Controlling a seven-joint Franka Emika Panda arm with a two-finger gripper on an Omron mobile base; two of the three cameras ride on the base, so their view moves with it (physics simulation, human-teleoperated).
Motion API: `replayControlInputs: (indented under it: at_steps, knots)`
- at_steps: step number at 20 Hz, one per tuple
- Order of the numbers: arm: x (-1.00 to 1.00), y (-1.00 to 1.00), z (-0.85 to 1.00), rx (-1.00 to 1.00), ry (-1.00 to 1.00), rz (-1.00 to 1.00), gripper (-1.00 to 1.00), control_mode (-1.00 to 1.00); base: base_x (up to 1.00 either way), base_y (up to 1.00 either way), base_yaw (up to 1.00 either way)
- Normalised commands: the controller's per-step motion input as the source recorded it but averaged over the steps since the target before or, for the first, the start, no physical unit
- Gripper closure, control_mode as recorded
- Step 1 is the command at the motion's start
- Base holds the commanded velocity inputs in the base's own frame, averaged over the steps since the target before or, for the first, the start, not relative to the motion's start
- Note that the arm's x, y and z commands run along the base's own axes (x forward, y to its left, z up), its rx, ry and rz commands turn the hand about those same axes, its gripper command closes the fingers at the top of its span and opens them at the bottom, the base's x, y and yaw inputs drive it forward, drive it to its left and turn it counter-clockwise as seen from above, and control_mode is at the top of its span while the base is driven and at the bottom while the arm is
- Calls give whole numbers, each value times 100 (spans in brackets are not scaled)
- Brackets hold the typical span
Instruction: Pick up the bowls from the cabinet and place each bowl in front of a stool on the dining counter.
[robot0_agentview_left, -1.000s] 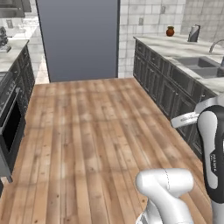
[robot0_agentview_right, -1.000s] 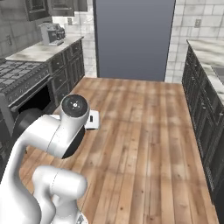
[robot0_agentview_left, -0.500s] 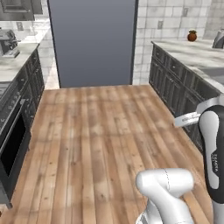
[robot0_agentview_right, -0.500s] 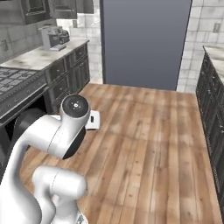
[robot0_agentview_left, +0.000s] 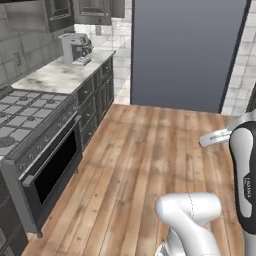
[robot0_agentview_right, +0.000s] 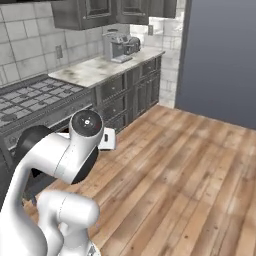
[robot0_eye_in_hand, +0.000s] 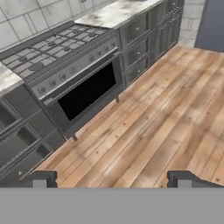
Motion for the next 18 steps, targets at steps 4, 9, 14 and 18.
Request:
replayControlInputs:
  at_steps: [4, 9, 14, 18]
  knots:
    - [0, 0, 0, 0, 0, 0, -100, 100, 100, -65, 56]
    - [0, 0, 0, 0, 0, 0, -100, 100, 100, -87, 35]
    - [0, 0, 0, 0, 0, 0, -100, 100, 92, -98, 29]
    - [0, 0, 0, 0, 0, 0, -100, 100, 62, -100, 25]
